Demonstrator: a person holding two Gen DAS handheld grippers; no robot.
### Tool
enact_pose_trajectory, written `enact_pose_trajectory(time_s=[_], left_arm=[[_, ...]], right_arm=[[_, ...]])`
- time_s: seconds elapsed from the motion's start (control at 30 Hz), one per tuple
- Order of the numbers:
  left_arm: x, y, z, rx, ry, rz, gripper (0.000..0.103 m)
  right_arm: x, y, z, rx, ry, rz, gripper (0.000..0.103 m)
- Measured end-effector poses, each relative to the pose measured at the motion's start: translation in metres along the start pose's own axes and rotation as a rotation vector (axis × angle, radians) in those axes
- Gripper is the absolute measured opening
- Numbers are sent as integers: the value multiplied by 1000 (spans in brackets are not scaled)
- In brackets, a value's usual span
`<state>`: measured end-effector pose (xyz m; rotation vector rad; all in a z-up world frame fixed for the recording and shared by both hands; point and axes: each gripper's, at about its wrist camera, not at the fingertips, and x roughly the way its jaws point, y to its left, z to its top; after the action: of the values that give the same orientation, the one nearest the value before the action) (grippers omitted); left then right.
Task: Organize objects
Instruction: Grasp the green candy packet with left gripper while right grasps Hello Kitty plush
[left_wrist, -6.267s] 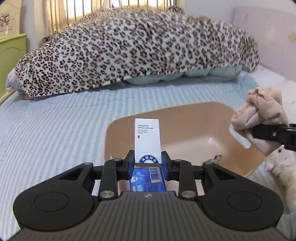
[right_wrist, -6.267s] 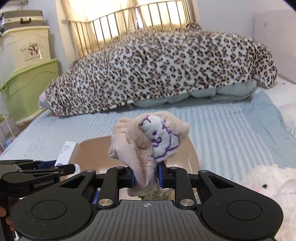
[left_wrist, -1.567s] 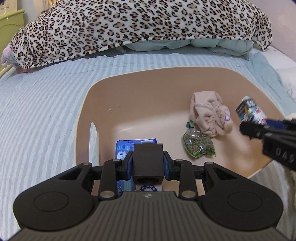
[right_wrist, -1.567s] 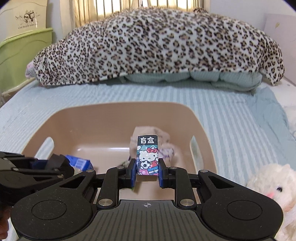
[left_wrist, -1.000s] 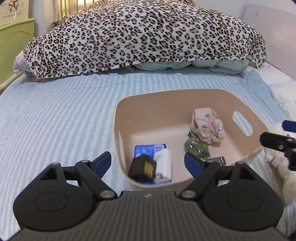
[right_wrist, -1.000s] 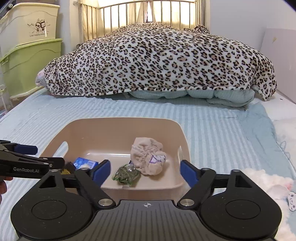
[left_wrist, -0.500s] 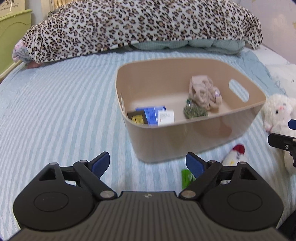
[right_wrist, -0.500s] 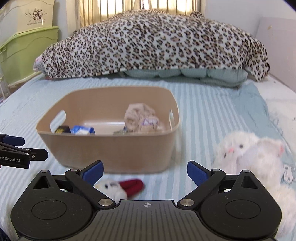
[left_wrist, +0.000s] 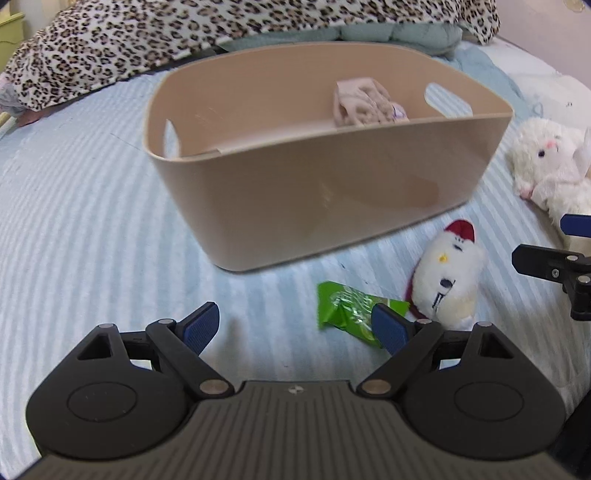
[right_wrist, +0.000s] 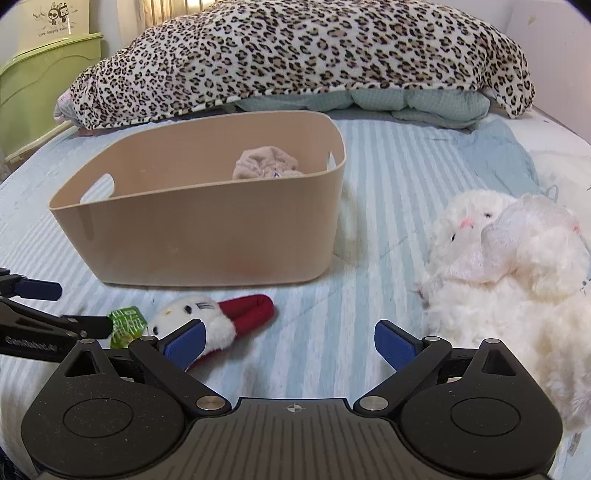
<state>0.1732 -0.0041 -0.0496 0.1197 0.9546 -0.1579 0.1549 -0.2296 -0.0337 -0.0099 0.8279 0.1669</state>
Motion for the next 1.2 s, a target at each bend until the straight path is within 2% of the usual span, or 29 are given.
enact_pose_trajectory(time_s=[0.23, 0.37, 0.43, 0.53, 0.6, 0.63, 0.67, 0.73, 1.07, 1.17, 1.2], left_arm=[[24, -5, -1, -61, 54, -13, 90], [29, -3, -1, -81, 35, -11, 89], [28, 0, -2, -83, 26, -18, 77], [26, 6, -4, -88, 23, -52, 66], [23, 10, -6, -87, 24, -70, 49], [22, 13, -5, -88, 25, -81, 37], [21, 15, -6, -90, 27, -93, 31], [20, 19, -6, -92, 31, -105, 26], [15, 45, -5, -108, 27, -52, 23], [14, 47, -5, -110, 25, -54, 22], [13, 48, -5, -109, 25, -54, 22]], right_arm=[[9, 0, -3, 21, 8, 8, 100], [13, 1, -2, 30, 10, 19, 101], [15, 3, -1, 37, 9, 26, 101], [19, 8, 1, 43, 8, 40, 101], [22, 12, 2, 46, 14, 51, 101], [25, 14, 2, 48, 18, 58, 101], [27, 17, 3, 50, 22, 65, 101], [31, 23, 4, 53, 29, 80, 101], [59, 49, 6, 115, 139, 104, 101], [69, 46, 2, 191, 184, 118, 95], [69, 46, 1, 201, 178, 112, 88]])
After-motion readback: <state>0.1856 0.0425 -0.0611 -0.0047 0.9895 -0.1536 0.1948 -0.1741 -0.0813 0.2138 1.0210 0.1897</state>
